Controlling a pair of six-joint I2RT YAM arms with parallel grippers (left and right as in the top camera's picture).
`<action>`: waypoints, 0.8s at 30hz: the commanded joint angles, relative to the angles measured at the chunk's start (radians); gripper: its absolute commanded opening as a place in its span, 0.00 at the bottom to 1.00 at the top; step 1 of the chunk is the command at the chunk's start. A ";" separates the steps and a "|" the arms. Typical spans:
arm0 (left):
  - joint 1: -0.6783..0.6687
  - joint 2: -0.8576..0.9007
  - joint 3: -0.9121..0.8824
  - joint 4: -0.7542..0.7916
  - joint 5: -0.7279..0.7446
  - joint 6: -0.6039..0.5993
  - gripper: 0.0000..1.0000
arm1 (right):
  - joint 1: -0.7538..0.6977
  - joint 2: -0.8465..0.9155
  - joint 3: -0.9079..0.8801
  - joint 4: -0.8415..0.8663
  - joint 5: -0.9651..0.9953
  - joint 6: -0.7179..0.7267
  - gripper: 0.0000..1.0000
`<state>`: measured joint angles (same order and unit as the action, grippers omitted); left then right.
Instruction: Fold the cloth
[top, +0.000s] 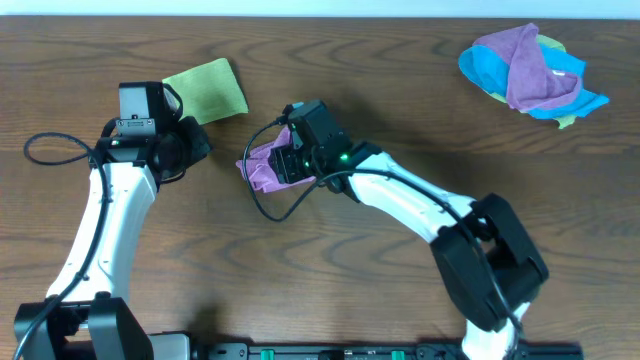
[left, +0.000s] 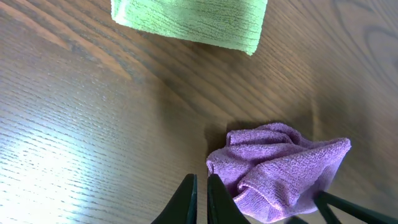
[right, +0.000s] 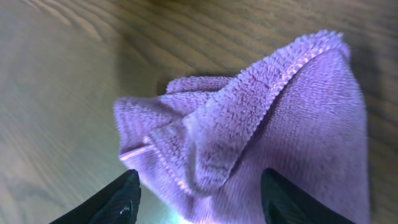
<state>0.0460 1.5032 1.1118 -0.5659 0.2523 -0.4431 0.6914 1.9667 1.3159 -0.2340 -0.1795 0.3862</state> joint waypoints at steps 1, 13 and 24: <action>0.008 -0.021 0.019 -0.005 0.004 0.017 0.09 | -0.005 0.031 0.013 0.025 0.003 0.039 0.61; 0.008 -0.021 0.019 -0.005 0.003 0.017 0.08 | -0.003 0.049 0.013 0.159 -0.023 0.092 0.56; 0.008 -0.021 0.019 -0.006 0.003 0.018 0.08 | 0.009 0.143 0.013 0.303 -0.073 0.176 0.53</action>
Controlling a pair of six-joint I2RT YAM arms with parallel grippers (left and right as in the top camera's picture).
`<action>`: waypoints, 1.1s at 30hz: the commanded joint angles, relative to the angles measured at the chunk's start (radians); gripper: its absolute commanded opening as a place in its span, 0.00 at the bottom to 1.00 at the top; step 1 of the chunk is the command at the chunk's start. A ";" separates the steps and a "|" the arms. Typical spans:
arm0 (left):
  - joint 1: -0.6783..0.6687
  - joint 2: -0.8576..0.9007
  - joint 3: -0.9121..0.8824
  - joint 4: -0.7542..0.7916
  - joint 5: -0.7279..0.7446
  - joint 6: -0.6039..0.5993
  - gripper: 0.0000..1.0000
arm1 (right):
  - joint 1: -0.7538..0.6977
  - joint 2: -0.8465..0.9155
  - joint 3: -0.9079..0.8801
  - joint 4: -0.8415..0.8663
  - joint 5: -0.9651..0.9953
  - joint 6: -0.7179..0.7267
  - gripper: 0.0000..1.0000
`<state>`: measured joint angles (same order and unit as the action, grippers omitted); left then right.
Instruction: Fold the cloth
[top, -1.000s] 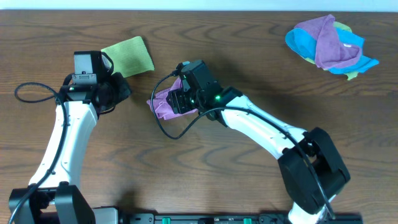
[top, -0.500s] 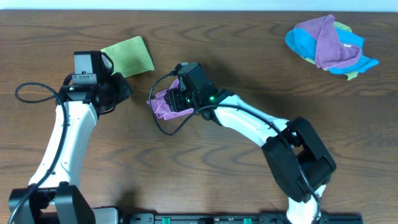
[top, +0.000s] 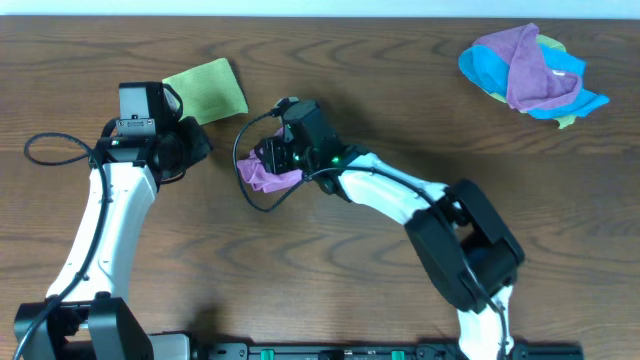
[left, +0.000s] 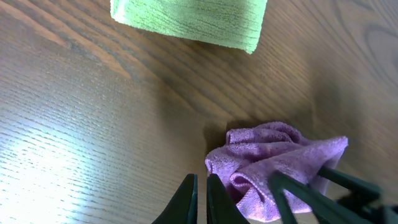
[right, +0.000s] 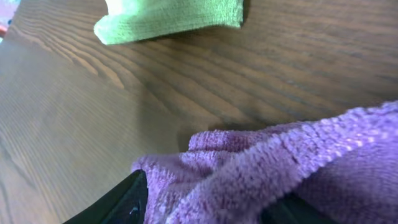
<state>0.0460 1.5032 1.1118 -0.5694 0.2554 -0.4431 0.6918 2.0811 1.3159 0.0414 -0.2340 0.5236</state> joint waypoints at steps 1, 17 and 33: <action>0.008 -0.021 0.019 -0.002 0.000 0.018 0.08 | 0.011 0.032 0.013 0.046 -0.018 0.043 0.52; 0.008 -0.021 0.019 -0.002 0.000 0.017 0.08 | 0.032 0.119 0.018 0.217 -0.008 0.135 0.46; 0.008 -0.021 0.019 -0.003 0.011 0.017 0.11 | -0.037 -0.007 0.028 0.092 -0.036 0.098 0.45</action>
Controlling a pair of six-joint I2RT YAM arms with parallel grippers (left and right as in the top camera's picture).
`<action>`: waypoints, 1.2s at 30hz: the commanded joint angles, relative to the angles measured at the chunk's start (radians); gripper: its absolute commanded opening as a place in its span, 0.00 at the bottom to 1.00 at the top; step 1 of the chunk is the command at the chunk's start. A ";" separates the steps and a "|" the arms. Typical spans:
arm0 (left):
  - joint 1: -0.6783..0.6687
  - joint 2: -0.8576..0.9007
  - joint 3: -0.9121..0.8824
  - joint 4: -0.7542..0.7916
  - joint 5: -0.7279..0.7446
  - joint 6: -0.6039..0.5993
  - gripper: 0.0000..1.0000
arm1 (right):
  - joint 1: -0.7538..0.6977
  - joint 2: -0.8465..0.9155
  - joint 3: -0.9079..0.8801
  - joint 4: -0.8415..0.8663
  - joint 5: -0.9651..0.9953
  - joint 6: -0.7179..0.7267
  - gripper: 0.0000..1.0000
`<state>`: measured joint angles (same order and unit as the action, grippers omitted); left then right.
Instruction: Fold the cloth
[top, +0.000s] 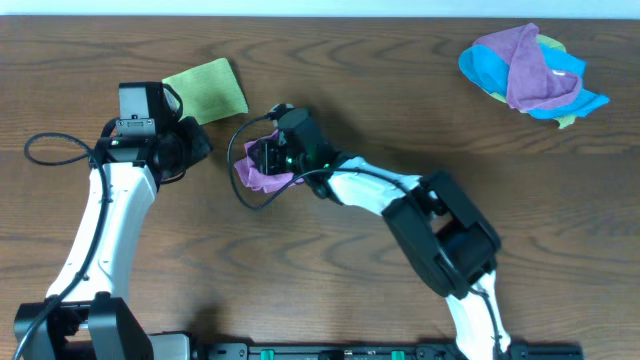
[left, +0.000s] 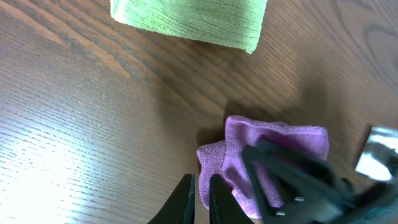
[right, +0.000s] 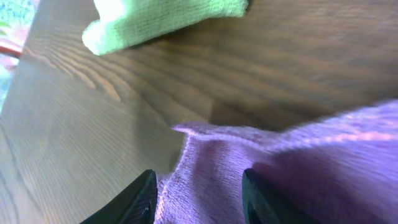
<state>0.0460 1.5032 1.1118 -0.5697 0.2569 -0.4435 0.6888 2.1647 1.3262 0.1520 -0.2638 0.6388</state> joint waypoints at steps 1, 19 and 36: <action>0.008 -0.021 0.019 -0.002 0.019 0.017 0.12 | -0.049 -0.125 0.018 -0.070 -0.006 -0.035 0.45; 0.008 -0.021 0.018 -0.114 0.190 -0.082 0.95 | -0.142 -0.438 0.017 -0.712 0.110 -0.279 0.99; 0.005 -0.021 -0.280 0.128 0.483 -0.258 0.95 | -0.390 -1.165 -0.444 -0.917 0.109 -0.423 0.99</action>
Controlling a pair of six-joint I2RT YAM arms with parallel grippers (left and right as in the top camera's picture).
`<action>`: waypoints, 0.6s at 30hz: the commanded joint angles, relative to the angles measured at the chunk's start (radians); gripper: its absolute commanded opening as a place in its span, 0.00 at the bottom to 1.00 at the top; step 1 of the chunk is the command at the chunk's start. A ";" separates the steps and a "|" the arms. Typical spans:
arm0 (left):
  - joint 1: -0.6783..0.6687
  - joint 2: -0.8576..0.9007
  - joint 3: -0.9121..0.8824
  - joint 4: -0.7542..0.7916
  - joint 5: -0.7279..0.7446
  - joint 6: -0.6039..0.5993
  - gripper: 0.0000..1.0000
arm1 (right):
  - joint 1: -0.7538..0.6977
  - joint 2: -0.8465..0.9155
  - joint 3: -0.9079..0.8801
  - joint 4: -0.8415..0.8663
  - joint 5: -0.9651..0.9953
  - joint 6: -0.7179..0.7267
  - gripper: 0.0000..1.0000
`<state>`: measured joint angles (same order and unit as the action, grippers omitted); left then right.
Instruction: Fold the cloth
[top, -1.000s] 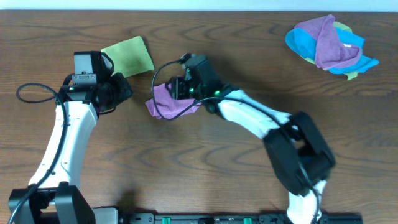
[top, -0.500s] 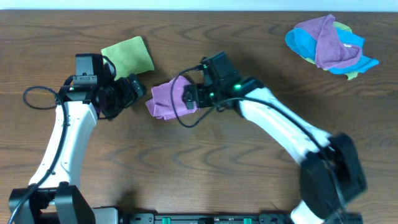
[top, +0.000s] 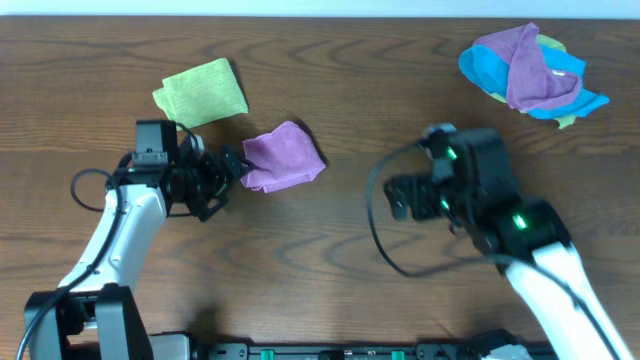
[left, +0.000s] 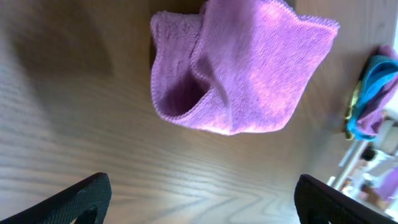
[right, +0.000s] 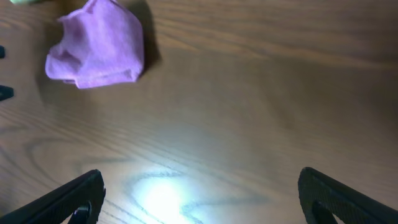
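Observation:
The purple cloth (top: 283, 157) lies in a loose folded bundle left of the table's middle, a pocket open along its left edge. It fills the top of the left wrist view (left: 239, 68) and sits far off at the upper left in the right wrist view (right: 96, 53). My left gripper (top: 222, 182) stands open just left of the cloth, nothing between its fingers (left: 93, 194). My right gripper (top: 395, 197) is open over bare wood well to the right of the cloth, fingers (right: 81, 194) wide apart.
A folded green cloth (top: 202, 92) lies at the back left, behind my left arm. A heap of blue, purple and yellow cloths (top: 530, 70) sits at the back right corner, its edge showing in the left wrist view (left: 367, 93). A black cable loops beside each arm.
My right gripper has left the purple cloth and now stands open far to the right. My left gripper, shut before, is open and has moved up to the cloth's left edge. The cloth lies flatter.
My right gripper was down on the crumpled purple cloth with its fingers around it, while the left gripper stayed shut beside the green cloth. Over the two later moments the right gripper shifted the cloth leftward. Now the cloth lies free as a bundle, both grippers open.

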<state>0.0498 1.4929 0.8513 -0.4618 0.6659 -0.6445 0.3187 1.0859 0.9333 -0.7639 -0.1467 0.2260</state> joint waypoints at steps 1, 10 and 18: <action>-0.001 -0.010 -0.035 0.040 0.084 -0.075 0.95 | -0.032 -0.160 -0.102 -0.005 -0.007 0.012 0.99; -0.101 -0.010 -0.147 0.248 0.029 -0.283 0.96 | -0.079 -0.508 -0.300 -0.091 -0.007 0.175 0.99; -0.157 -0.010 -0.238 0.441 -0.041 -0.478 0.98 | -0.079 -0.523 -0.300 -0.093 -0.007 0.174 0.99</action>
<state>-0.0933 1.4899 0.6254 -0.0357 0.6724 -1.0317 0.2497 0.5671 0.6373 -0.8555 -0.1493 0.3798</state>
